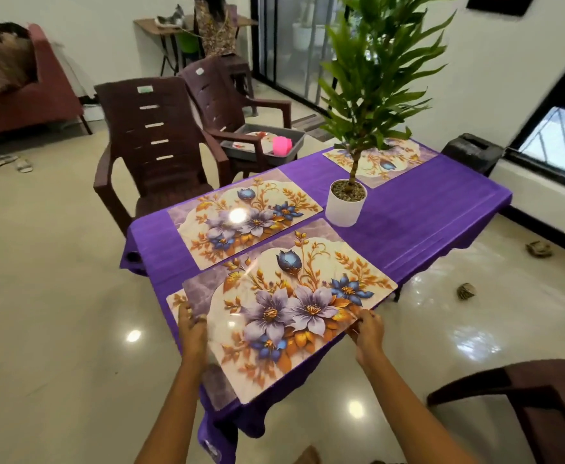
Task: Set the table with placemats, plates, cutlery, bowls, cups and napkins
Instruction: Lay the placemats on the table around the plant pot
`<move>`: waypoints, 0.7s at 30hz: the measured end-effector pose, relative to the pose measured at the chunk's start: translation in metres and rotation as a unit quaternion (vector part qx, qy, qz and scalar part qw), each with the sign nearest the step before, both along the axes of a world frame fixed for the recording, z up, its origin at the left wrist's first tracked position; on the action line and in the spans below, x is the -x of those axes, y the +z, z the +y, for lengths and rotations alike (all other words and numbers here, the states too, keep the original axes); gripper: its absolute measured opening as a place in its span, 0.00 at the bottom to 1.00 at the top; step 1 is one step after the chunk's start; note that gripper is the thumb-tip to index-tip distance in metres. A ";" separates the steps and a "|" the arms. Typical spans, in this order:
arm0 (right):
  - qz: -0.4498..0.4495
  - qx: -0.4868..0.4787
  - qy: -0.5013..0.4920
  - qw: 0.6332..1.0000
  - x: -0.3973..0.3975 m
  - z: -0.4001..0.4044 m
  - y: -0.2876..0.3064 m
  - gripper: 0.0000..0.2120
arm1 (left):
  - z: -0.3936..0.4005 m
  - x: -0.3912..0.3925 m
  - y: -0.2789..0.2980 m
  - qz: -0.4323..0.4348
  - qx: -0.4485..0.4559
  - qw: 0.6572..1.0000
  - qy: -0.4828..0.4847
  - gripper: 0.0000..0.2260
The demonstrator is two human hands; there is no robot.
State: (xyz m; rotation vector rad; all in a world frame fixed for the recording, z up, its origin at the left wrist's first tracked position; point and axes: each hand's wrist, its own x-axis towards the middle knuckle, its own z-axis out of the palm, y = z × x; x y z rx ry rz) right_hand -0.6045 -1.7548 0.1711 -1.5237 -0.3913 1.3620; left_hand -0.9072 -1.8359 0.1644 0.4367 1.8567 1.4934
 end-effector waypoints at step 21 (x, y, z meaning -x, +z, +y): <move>-0.068 -0.049 -0.299 0.951 -0.252 0.223 0.036 0.07 | 0.256 -0.270 0.042 -0.056 -0.042 0.955 -0.288 0.32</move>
